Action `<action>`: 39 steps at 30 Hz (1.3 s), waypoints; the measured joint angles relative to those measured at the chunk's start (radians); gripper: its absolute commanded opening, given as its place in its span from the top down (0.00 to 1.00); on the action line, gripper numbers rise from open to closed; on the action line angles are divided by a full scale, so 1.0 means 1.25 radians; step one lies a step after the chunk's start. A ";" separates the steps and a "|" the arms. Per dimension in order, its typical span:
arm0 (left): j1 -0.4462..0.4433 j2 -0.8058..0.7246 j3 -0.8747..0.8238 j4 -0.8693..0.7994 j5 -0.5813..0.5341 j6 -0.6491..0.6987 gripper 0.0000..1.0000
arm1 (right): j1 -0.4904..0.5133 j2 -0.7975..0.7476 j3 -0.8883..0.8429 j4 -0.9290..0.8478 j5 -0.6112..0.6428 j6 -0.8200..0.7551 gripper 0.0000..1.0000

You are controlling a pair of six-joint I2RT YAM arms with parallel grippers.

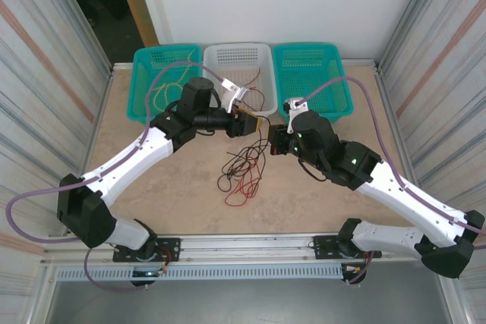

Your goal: Untangle the cables

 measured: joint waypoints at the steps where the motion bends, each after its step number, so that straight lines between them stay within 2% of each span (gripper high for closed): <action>1: 0.000 0.000 0.000 0.000 0.000 0.002 0.58 | 0.000 -0.001 0.000 0.002 -0.001 0.000 1.00; 3: 0.000 0.000 0.000 0.002 0.000 0.004 0.64 | 0.000 -0.001 0.000 0.005 -0.004 0.000 1.00; 8: 0.000 0.000 0.000 0.018 0.001 0.000 0.88 | 0.000 -0.001 0.000 0.012 -0.008 0.000 1.00; 11: 0.000 0.000 0.001 0.033 0.001 -0.009 0.99 | 0.000 -0.001 0.000 0.020 -0.010 0.000 1.00; 15: 0.000 0.000 0.001 0.060 0.003 -0.027 1.00 | 0.000 -0.001 0.000 0.022 -0.009 0.000 1.00; 16: 0.000 0.000 0.001 0.065 0.002 -0.032 1.00 | 0.000 -0.001 0.000 0.022 -0.009 0.001 0.95; 19: 0.000 -0.005 0.001 0.070 -0.007 -0.045 1.00 | 0.000 -0.001 0.000 0.021 -0.005 0.003 0.59; 20: 0.002 -0.008 0.001 0.073 -0.012 -0.051 1.00 | 0.000 -0.001 0.000 0.020 -0.003 0.005 0.52; 21: 0.004 -0.012 0.001 0.075 -0.018 -0.059 1.00 | 0.000 -0.001 0.000 0.020 -0.002 0.004 0.39; 22: 0.007 -0.017 0.001 0.079 -0.022 -0.067 1.00 | 0.000 -0.001 0.000 0.019 0.000 0.008 0.35; 31: 0.034 -0.065 0.003 0.113 -0.024 -0.123 1.00 | -0.006 0.040 0.004 0.008 -0.013 0.022 0.34; 39: 0.042 -0.066 0.003 0.126 -0.017 -0.159 1.00 | -0.006 0.089 0.039 0.011 -0.043 0.023 0.51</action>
